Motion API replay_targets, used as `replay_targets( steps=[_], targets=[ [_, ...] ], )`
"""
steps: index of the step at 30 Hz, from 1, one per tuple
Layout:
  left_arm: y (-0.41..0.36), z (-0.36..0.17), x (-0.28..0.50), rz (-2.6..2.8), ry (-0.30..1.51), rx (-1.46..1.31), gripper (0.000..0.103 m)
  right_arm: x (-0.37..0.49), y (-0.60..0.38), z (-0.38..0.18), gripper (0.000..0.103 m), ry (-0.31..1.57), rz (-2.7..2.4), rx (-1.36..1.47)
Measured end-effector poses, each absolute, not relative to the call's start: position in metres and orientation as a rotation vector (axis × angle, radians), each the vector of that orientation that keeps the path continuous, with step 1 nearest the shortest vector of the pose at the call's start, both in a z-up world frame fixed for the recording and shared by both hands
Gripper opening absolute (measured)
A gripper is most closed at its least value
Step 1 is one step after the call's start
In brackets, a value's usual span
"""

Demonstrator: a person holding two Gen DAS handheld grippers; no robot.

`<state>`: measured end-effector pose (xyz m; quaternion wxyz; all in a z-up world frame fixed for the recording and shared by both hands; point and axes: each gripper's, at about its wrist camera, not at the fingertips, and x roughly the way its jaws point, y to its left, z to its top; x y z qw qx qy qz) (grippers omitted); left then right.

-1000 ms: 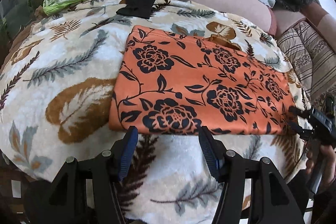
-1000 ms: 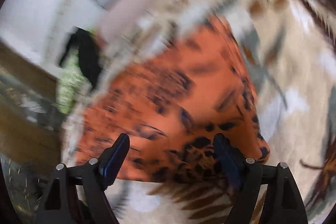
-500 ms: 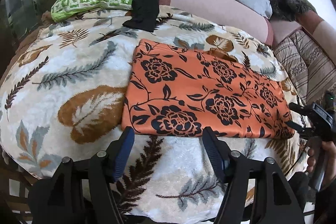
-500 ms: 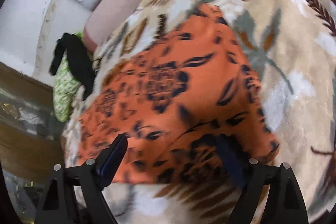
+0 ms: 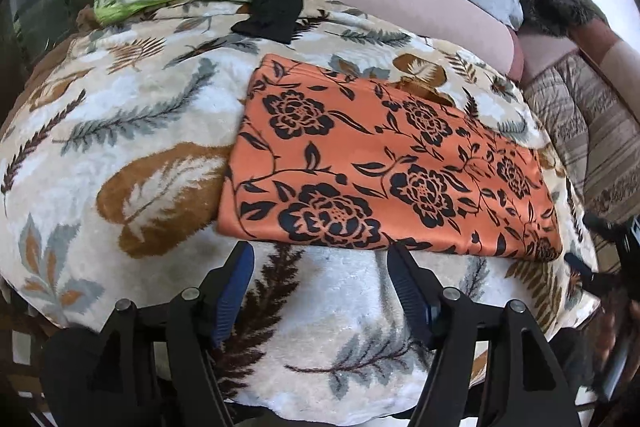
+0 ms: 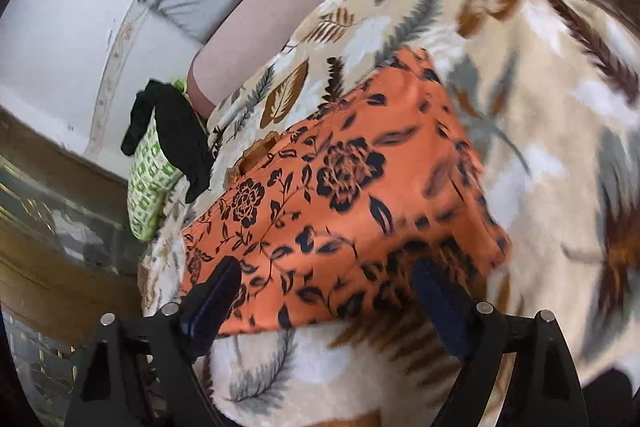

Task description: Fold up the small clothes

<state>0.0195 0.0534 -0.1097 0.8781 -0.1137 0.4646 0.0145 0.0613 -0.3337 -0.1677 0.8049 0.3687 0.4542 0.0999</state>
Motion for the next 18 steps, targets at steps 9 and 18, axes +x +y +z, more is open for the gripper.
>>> replay_targets(
  steps=[9,18],
  targets=[
    [0.023,-0.110,0.033,0.010,0.984,-0.136,0.070,0.031,-0.358,-0.222,0.089,0.990,0.139,1.058],
    [0.020,-0.113,0.038,0.025,0.985,-0.118,0.070,0.055,-0.369,-0.228,0.089,0.968,0.119,1.101]
  ],
)
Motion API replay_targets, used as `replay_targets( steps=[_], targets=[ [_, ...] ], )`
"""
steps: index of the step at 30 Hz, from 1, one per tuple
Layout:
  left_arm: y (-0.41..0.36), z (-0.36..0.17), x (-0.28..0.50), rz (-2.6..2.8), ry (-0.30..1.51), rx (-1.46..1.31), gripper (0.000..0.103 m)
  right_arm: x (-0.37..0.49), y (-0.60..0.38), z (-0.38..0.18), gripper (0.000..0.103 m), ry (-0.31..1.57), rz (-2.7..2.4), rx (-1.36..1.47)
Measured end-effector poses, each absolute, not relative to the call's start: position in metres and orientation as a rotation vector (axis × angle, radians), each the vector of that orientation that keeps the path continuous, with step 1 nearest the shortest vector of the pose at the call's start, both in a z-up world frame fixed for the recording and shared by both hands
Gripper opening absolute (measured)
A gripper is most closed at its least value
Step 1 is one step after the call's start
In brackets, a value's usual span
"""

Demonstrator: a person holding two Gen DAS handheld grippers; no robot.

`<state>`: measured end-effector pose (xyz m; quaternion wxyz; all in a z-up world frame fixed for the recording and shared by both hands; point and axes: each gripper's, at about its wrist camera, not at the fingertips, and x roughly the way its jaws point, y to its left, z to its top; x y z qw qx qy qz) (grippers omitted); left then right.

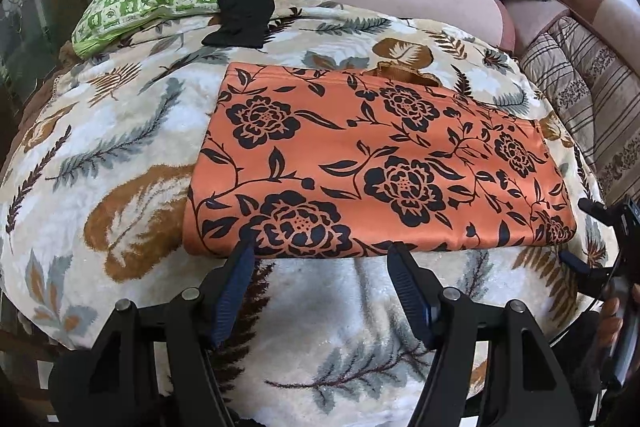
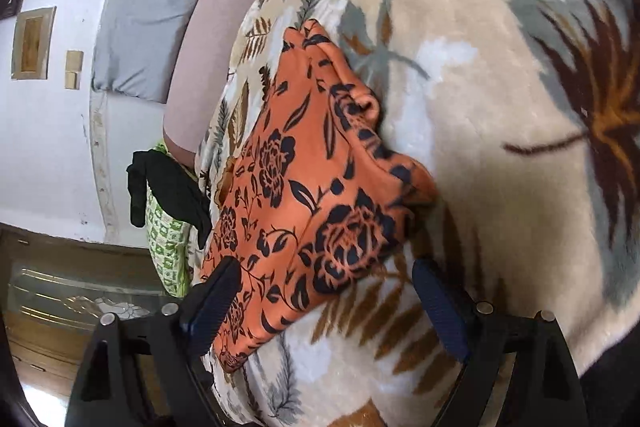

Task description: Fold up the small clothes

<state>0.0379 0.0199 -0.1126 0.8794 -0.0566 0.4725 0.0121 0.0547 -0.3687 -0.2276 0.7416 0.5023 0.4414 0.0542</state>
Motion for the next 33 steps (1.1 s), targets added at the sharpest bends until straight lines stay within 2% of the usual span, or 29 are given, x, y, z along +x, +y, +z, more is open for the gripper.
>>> replay_targets(
  steps=[16,25,33],
  targets=[
    [0.031,-0.129,0.058,0.018,1.005,-0.148,0.070,0.073,-0.372,-0.226,0.089,0.963,0.073,1.044],
    [0.021,-0.131,0.077,0.014,1.014,-0.122,0.070,0.081,-0.364,-0.209,0.090,0.932,0.086,0.901],
    [0.009,-0.132,0.089,0.013,1.022,-0.086,0.070,0.081,-0.373,-0.222,0.090,0.935,0.085,0.944]
  ],
)
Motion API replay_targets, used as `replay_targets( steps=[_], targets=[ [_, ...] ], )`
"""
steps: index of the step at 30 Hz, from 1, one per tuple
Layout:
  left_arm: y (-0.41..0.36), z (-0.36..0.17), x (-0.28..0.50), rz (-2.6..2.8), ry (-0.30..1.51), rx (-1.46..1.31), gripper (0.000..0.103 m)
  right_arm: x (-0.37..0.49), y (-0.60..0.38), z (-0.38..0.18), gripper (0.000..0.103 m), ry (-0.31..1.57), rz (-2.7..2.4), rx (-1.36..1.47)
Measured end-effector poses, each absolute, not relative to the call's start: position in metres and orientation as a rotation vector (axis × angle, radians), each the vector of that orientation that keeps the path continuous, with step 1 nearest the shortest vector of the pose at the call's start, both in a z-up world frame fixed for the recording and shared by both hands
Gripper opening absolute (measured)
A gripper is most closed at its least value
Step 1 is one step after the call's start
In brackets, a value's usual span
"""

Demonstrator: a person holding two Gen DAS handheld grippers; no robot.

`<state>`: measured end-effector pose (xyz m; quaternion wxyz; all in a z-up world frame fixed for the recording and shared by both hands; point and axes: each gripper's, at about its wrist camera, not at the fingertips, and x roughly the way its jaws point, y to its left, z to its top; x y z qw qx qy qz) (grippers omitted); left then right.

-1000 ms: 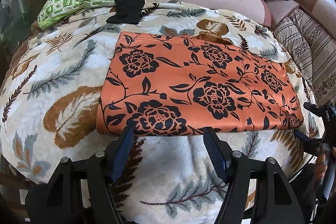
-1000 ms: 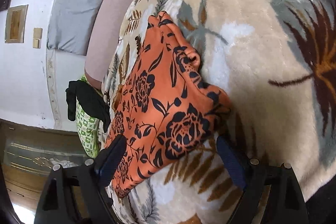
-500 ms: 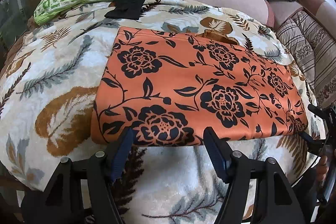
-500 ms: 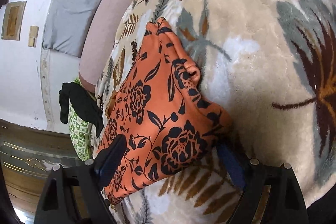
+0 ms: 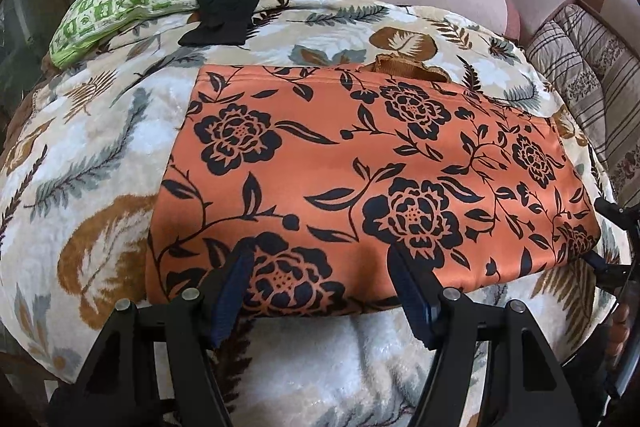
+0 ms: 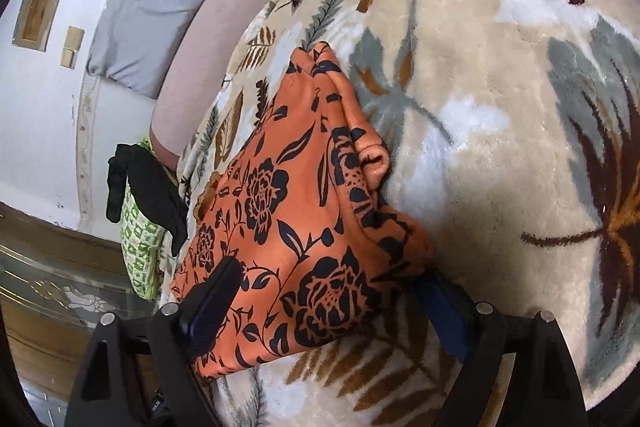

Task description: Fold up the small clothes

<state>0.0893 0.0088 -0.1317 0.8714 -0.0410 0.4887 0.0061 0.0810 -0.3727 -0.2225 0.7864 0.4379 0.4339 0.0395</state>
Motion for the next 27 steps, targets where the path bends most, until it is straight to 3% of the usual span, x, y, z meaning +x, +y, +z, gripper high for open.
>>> replay_targets(
  steps=[7,8,12,18,23,24,26,27],
  targets=[
    [-0.004,-0.130,0.110,0.001,0.996,-0.050,0.071,0.082,-0.377,-0.214,0.090,0.889,0.104,0.938],
    [-0.007,-0.134,0.114,-0.003,0.998,-0.044,0.076,0.083,-0.379,-0.219,0.090,0.908,0.095,0.941],
    [-0.018,-0.156,0.132,0.011,1.054,0.042,0.076,0.086,-0.384,-0.222,0.089,0.917,0.094,0.962],
    [-0.021,-0.131,0.135,0.001,0.905,-0.024,0.076,0.092,-0.385,-0.214,0.089,0.896,0.117,0.935],
    [-0.037,-0.167,0.156,0.023,0.992,0.080,0.079,0.104,-0.386,-0.226,0.089,0.931,0.107,0.937],
    [-0.040,-0.164,0.155,0.027,0.986,0.099,0.079,0.104,-0.385,-0.225,0.087,0.932,0.113,0.930],
    [-0.039,-0.161,0.157,0.023,1.007,0.075,0.079,0.105,-0.382,-0.220,0.070,0.926,0.146,0.915],
    [-0.038,-0.160,0.157,0.023,1.014,0.060,0.079,0.106,-0.382,-0.217,0.056,0.922,0.148,0.904]
  ],
)
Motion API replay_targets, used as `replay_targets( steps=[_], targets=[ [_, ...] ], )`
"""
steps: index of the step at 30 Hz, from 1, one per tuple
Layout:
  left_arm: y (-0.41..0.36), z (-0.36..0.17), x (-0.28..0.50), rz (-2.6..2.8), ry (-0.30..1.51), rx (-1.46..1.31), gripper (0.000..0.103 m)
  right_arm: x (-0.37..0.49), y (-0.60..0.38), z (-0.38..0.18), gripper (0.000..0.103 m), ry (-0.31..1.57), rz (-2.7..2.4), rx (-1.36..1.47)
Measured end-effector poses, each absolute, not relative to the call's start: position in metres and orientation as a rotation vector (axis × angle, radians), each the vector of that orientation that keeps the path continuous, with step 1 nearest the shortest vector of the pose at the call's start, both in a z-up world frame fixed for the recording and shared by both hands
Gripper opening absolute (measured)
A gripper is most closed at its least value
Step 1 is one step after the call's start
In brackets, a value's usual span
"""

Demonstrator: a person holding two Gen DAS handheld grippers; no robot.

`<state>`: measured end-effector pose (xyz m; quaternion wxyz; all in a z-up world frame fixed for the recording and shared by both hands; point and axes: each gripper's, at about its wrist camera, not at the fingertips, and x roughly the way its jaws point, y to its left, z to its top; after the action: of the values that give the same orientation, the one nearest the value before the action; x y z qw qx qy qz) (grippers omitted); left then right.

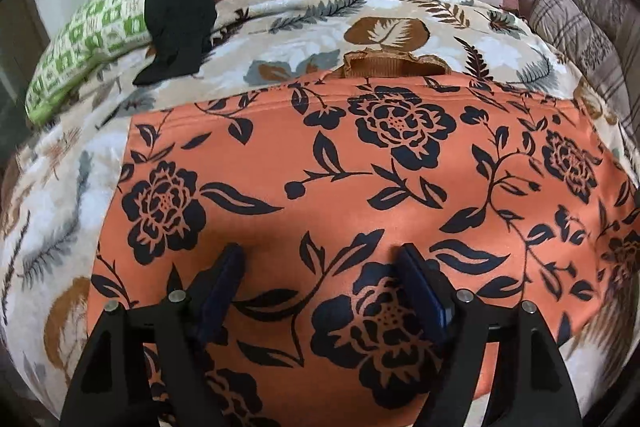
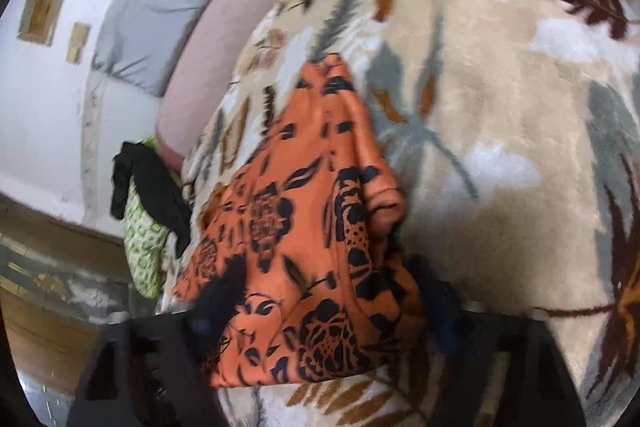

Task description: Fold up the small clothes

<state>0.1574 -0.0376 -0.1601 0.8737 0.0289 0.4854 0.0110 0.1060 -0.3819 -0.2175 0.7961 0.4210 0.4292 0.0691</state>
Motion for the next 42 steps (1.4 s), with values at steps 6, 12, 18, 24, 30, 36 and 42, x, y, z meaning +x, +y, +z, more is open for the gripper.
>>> replay_targets(
  steps=[6,12,18,24,30,36,42],
  targets=[
    [-0.033,-0.154,0.158,0.014,1.024,0.016,0.079,0.108,-0.386,-0.227,0.057,0.958,0.117,0.920],
    [-0.037,-0.136,0.152,-0.007,0.956,0.012,0.079,0.110,-0.384,-0.232,0.062,0.963,0.117,0.909],
    [-0.040,-0.168,0.162,0.004,1.004,0.079,0.082,0.116,-0.379,-0.231,0.056,0.981,0.128,0.848],
    [-0.032,-0.137,0.145,0.014,0.919,-0.001,0.081,0.123,-0.372,-0.228,0.024,1.010,0.130,0.821],
    [-0.041,-0.167,0.152,0.008,1.002,0.095,0.083,0.123,-0.372,-0.235,0.045,1.008,0.125,0.862],
    [-0.036,-0.166,0.157,0.006,1.016,0.065,0.084,0.128,-0.366,-0.230,0.028,1.036,0.116,0.791],
    [-0.038,-0.166,0.154,0.007,1.014,0.063,0.084,0.127,-0.366,-0.230,0.026,1.041,0.111,0.781]
  ],
)
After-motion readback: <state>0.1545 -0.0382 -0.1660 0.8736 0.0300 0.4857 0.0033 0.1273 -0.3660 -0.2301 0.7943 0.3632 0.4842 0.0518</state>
